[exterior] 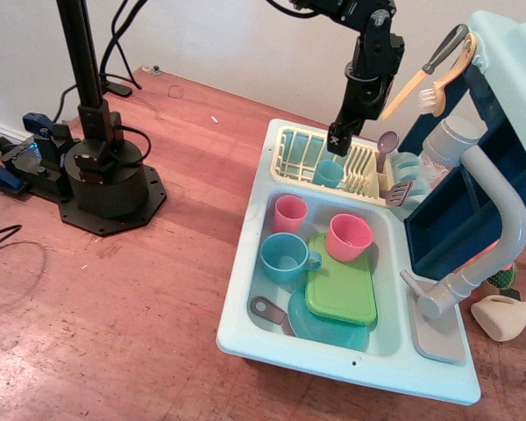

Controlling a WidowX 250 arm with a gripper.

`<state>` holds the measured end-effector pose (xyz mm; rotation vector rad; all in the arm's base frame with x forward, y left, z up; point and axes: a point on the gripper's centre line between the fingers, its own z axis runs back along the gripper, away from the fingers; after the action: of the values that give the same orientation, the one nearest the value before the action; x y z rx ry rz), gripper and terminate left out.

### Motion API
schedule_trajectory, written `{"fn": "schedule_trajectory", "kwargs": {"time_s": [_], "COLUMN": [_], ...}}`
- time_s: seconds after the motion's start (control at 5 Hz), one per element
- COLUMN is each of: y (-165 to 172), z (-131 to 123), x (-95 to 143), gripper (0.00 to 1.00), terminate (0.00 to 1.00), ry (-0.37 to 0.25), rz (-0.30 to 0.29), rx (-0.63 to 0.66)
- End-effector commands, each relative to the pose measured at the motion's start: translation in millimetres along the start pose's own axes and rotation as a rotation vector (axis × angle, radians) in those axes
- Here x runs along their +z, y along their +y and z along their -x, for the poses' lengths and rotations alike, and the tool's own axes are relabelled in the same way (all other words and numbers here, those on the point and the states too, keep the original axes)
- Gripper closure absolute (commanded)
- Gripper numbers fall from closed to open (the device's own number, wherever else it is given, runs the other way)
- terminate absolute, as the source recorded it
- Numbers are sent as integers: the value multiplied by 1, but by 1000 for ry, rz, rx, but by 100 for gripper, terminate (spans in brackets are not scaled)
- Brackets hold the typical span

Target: Put cup from anywhere into sink

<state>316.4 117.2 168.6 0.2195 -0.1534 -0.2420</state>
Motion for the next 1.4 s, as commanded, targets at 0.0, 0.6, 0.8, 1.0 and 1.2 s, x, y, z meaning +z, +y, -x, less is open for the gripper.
{"fn": "schedule_trajectory", "kwargs": {"time_s": [0.0, 0.6, 0.8, 1.0, 1.2], "y": [0, -2, -5, -10, -14], "z": [0, -13, -15, -10, -6], "x": [0, -22, -27, -32, -33], "gripper": [0, 0, 0, 0, 0], "terminate": [0, 0, 0, 0, 0], "ry": [0, 40, 43, 51, 50], "rz": [0, 10, 19, 28, 32], "rx": [0, -32, -41, -41, -34]}}
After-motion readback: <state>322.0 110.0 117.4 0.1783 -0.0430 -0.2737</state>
